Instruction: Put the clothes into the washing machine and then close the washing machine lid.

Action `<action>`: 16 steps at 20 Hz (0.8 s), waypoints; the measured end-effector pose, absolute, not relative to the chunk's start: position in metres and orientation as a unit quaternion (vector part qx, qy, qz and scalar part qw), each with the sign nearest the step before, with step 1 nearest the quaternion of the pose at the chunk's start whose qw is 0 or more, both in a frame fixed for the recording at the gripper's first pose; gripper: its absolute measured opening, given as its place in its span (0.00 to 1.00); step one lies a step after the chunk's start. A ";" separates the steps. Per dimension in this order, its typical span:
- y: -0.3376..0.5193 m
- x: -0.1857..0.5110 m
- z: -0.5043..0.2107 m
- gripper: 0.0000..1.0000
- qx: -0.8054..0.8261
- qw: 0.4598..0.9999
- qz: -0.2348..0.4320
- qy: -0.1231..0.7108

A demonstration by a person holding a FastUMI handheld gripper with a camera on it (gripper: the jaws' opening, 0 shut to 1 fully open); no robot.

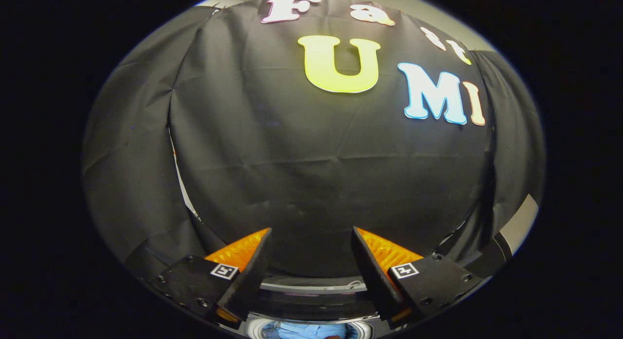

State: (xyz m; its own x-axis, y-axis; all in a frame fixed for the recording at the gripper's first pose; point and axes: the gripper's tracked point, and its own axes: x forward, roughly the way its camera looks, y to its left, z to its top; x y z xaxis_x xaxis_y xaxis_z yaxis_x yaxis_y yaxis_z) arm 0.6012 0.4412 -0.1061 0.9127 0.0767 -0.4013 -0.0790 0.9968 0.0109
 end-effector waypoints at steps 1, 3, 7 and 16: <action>0.442 0.604 -0.109 0.98 -0.004 0.977 0.040 0.208; 0.442 0.600 -0.108 0.99 -0.005 0.979 0.041 0.201; 0.446 0.589 -0.103 0.99 -0.014 0.981 0.054 0.185; 0.446 0.549 -0.098 0.99 -0.012 0.987 0.059 0.149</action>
